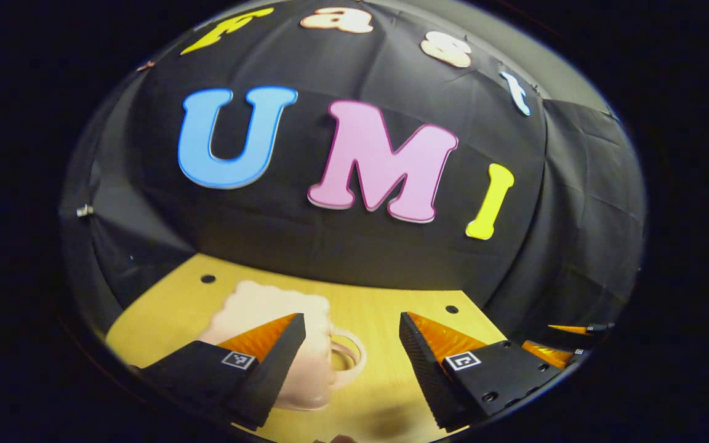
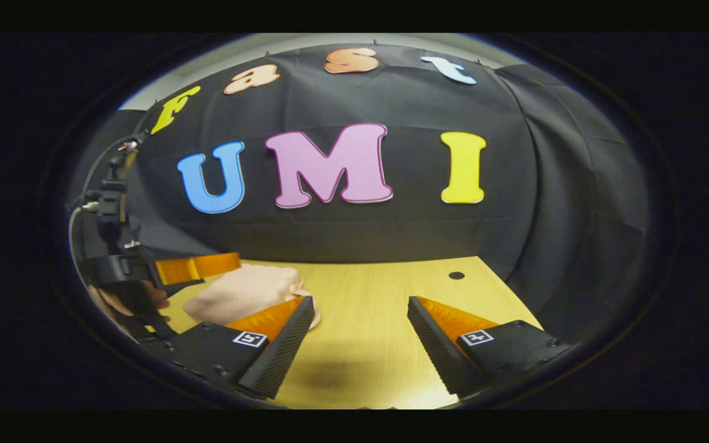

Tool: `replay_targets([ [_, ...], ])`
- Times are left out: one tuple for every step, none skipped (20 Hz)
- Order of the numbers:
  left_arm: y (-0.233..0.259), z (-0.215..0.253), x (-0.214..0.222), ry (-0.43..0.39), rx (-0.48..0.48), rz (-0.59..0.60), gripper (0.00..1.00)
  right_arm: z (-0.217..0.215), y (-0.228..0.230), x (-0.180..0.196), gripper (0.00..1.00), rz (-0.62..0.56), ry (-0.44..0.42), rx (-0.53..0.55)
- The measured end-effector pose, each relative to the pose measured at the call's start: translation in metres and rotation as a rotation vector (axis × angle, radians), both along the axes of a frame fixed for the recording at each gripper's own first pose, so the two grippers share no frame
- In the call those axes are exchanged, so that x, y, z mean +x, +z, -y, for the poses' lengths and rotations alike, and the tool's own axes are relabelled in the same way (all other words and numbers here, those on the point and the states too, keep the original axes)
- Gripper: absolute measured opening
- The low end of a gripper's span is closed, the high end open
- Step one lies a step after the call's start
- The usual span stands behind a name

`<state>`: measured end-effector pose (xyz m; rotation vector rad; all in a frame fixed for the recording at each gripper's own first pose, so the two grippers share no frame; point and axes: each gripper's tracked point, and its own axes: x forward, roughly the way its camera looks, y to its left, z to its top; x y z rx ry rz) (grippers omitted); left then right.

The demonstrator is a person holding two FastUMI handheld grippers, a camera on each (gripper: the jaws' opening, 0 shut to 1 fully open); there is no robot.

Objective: First open the suitcase, pack the skin care products into it, and then close the suitcase.

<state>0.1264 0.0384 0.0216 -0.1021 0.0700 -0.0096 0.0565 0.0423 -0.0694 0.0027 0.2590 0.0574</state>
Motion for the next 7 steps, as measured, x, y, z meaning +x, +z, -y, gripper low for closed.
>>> replay_targets([
  [0.017, -0.009, -0.024, 0.023, 0.037, 0.028, 0.96, -0.006, 0.01, -0.007, 0.97, 0.016, -0.002, -0.003],
  [0.029, -0.012, -0.047, 0.036, 0.068, 0.054, 0.96, -0.013, 0.018, -0.016, 0.97, 0.028, -0.005, -0.005],
  [0.036, -0.001, -0.07, 0.039, 0.089, 0.081, 0.96, -0.02, 0.025, -0.026, 0.97, 0.039, -0.009, -0.005],
  [0.04, -0.001, -0.091, 0.041, 0.096, 0.099, 0.96, -0.025, 0.029, -0.037, 0.97, 0.045, -0.014, 0.001],
  [0.039, -0.006, -0.107, 0.041, 0.098, 0.107, 0.96, -0.032, 0.03, -0.047, 0.97, 0.049, -0.014, 0.01],
  [0.034, -0.007, -0.123, 0.034, 0.101, 0.105, 0.96, -0.039, 0.031, -0.057, 1.0, 0.046, -0.013, 0.018],
  [0.025, -0.01, -0.136, 0.035, 0.102, 0.095, 0.96, -0.044, 0.029, -0.066, 0.97, 0.039, -0.01, 0.021],
])
